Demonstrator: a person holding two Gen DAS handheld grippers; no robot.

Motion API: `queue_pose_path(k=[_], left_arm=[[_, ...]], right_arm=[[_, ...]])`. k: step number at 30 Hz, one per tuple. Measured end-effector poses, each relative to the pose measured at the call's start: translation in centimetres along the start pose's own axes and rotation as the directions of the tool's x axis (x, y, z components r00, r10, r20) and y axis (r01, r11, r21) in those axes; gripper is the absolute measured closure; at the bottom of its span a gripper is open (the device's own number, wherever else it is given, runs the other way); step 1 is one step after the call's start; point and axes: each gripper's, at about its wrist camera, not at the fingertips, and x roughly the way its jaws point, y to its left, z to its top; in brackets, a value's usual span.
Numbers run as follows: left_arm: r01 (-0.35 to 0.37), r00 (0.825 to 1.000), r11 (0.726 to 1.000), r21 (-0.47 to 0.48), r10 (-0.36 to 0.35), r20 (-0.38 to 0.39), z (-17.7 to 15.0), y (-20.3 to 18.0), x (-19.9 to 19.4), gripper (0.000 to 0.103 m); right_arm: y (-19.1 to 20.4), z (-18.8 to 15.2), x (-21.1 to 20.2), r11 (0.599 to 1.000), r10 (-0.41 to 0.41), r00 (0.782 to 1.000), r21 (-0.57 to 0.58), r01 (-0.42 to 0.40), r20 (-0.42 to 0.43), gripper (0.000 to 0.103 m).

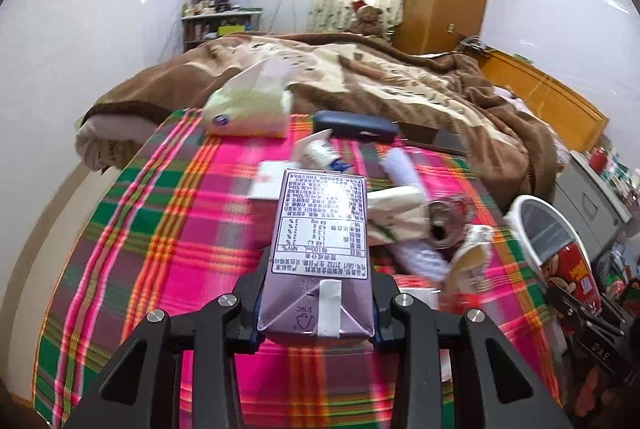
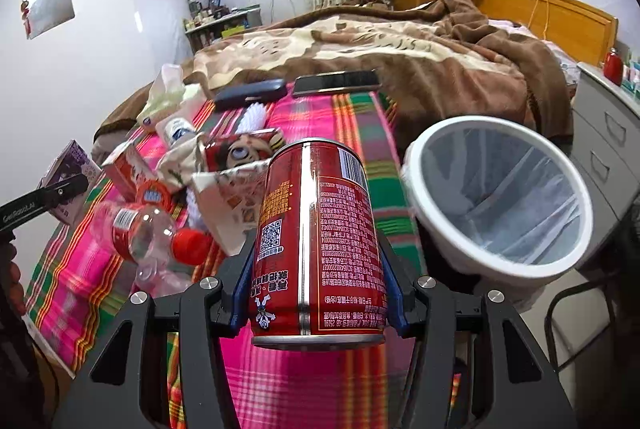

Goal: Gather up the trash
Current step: 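Carry the red can and purple carton over the white wastebasket with both tools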

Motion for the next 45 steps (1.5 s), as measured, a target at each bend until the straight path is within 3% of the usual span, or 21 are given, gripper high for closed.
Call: queue_pose_path(k=[10, 18, 27, 38, 45], left_arm=[[0.108, 0.994, 0.99, 0.087, -0.108, -0.006, 1.0, -7.6, 1.1, 0.065], [0.218, 0.976, 0.958, 0.188, -0.214, -0.038, 1.3, -15.8, 3.1, 0.065], [0.362, 0.932, 0.895, 0.262, -0.345, -0.111, 1.3, -24.2, 5.0, 0.065], [0.431, 0.897, 0.863, 0.263, -0.378, -0.228, 0.0, -28.8, 9.3, 0.065], [0.435, 0.892, 0.854, 0.285, -0.365, -0.268, 0.2, -31.5, 11.7, 0.065]], right_arm=[[-4.1, 1.5, -0.8, 0.998, -0.056, 0.998, 0.04, 0.055, 0.018, 0.049], [-8.4, 2.2, -0.4, 0.986, -0.128, 0.992, 0.105, 0.127, 0.006, 0.049], [-12.2, 2.1, 0.8, 0.97, -0.188, 0.981, 0.147, 0.193, -0.048, 0.049], [-15.0, 1.7, 3.0, 0.966, -0.188, 0.972, 0.151, 0.209, -0.14, 0.049], [-16.7, 1.6, 3.9, 0.959, -0.183, 0.964, 0.178, 0.218, -0.195, 0.049]])
